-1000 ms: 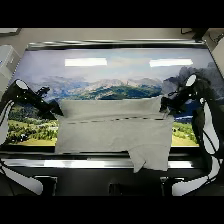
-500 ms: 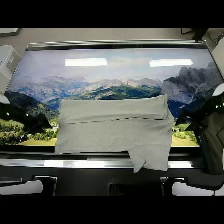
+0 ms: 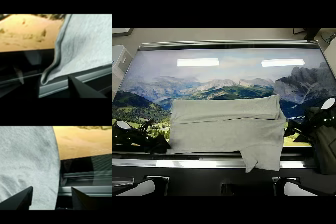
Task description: Fold the clothes and pants, and hang the long-sleeved shirts on hangers.
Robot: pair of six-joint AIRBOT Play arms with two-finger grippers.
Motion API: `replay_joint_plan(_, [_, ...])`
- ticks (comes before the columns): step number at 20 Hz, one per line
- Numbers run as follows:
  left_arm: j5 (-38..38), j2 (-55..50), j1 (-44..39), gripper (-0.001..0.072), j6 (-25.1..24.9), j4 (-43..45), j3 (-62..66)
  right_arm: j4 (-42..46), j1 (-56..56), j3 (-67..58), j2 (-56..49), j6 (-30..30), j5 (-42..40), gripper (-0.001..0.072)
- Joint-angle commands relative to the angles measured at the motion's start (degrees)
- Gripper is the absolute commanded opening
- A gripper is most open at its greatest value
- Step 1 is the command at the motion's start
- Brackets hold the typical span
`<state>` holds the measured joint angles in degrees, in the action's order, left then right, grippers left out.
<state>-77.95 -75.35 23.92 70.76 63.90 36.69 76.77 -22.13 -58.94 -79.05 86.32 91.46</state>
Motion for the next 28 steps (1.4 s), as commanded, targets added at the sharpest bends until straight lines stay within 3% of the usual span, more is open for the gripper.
replay_joint_plan(1, [3.1, 0.31, -1.18, 0.0348, -0.87, -3.61, -1.44, -0.87, -0.04, 0.5, 0.24, -0.22, 0.13, 0.0557])
replay_joint_plan(2, [2.95, 0.28, -1.9, 0.0344, -0.74, -4.28, -1.79, -0.85, -0.04, 0.52, 0.24, -0.22, 0.15, 0.0557])
replay_joint_plan(4, [1.66, 0.28, -3.17, 0.017, -1.07, -4.52, -3.13, -0.66, -0.04, 1.2, 0.33, -0.22, 0.55, 0.0557])
replay_joint_plan(5, [0.79, 0.28, -3.19, 0.0137, -1.49, -4.52, -3.52, 0.02, -0.04, 2.56, 0.63, -0.22, 0.52, 0.0558])
replay_joint_plan(6, [-0.24, 0.31, -2.89, 0.002, -2.29, -4.33, -3.56, 0.79, -0.04, 4.46, 1.2, -0.22, 0.2, 0.0559])
replay_joint_plan(14, [-2.14, 0.46, 1.86, 0.0021, -3.54, -4.37, -3.54, -0.26, -0.04, 21.62, 5.07, -0.46, -7.08, 0.057])
replay_joint_plan(18, [-2.12, 0.46, 2.4, 0.0021, -3.54, -4.42, -3.54, -6.97, -0.04, 25.49, 5.05, -0.46, -11.3, 0.0561])
replay_joint_plan(19, [-2.12, 0.46, 2.43, 0.0021, -3.54, -4.39, -3.54, -7.61, -0.04, 26.32, 5.05, -0.46, -12.26, 0.0461])
replay_joint_plan(20, [-2.14, 0.46, 2.43, 0.0021, -3.56, -4.39, -3.54, -7.8, -0.04, 26.36, 5.07, -0.46, -12.68, 0.0215])
replay_joint_plan(21, [-2.16, 0.46, 2.43, 0.0021, -4.0, -4.42, -3.41, -7.8, -0.04, 25.83, 5.09, -0.46, -12.09, 0.0037])
replay_joint_plan(25, [-5.66, 1.79, 2.43, 0.002, -6.71, -4.68, 2.27, -10.23, -0.04, 16.55, 8.02, -4.31, -7.58, 0.0029])
replay_joint_plan(28, [-5.51, 1.55, 2.34, 0.0018, -2.82, -8.87, 9.99, -13.75, 1.33, 5.11, 8.74, -1.84, -10.67, 0.0028])
